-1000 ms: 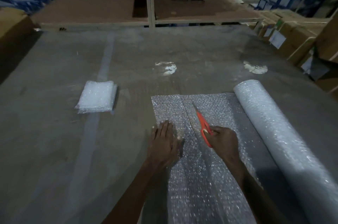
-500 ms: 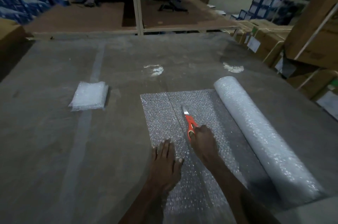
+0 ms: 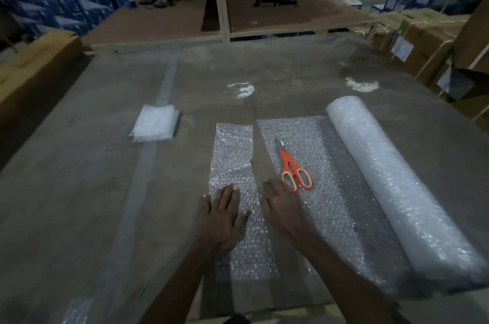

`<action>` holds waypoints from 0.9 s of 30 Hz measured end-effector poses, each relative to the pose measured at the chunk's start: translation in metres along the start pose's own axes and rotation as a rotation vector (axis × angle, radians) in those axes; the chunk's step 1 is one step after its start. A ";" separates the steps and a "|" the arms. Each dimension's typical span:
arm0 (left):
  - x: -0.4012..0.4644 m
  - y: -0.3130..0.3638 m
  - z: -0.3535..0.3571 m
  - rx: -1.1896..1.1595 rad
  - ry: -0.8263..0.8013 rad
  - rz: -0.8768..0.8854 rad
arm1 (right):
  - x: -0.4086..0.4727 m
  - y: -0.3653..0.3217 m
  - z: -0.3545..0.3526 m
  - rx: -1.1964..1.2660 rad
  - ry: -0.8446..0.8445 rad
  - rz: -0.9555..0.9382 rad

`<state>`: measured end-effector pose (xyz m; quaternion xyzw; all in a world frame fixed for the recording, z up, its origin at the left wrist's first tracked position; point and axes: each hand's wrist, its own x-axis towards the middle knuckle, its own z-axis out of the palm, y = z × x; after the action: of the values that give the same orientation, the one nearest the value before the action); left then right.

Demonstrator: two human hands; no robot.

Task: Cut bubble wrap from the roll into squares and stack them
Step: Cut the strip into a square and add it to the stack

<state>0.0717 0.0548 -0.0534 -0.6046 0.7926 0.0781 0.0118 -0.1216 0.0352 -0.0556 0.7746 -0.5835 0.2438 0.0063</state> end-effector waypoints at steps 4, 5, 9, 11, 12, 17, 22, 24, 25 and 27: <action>-0.003 -0.013 -0.006 0.011 -0.077 0.033 | -0.015 -0.038 0.012 -0.024 -0.048 -0.176; -0.002 -0.017 -0.006 0.017 -0.080 0.047 | -0.020 -0.045 0.014 -0.059 -0.066 -0.211; -0.013 -0.035 -0.006 -0.003 -0.071 0.167 | -0.033 -0.065 0.027 -0.079 -0.127 -0.095; -0.022 -0.047 -0.002 -0.013 -0.048 0.204 | -0.041 -0.074 0.031 -0.089 -0.191 -0.030; -0.027 -0.052 -0.001 -0.025 -0.035 0.205 | -0.045 -0.076 0.033 -0.103 -0.202 -0.022; -0.052 -0.079 0.006 -0.008 -0.030 0.255 | -0.055 -0.101 0.028 -0.155 -0.272 0.058; -0.076 -0.087 0.008 -0.042 -0.037 0.258 | -0.057 -0.110 0.021 -0.126 -0.389 0.085; -0.082 -0.087 0.010 -0.053 -0.037 0.244 | -0.057 -0.112 0.010 -0.044 -0.398 0.124; -0.082 -0.087 0.010 -0.054 -0.033 0.240 | -0.060 -0.115 0.004 0.011 -0.369 0.126; -0.082 -0.086 0.010 -0.051 -0.027 0.234 | -0.071 -0.122 -0.007 0.099 -0.286 0.119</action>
<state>0.1759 0.1122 -0.0638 -0.5071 0.8552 0.1072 -0.0023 -0.0279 0.1399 -0.0435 0.7648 -0.6108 0.1593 -0.1294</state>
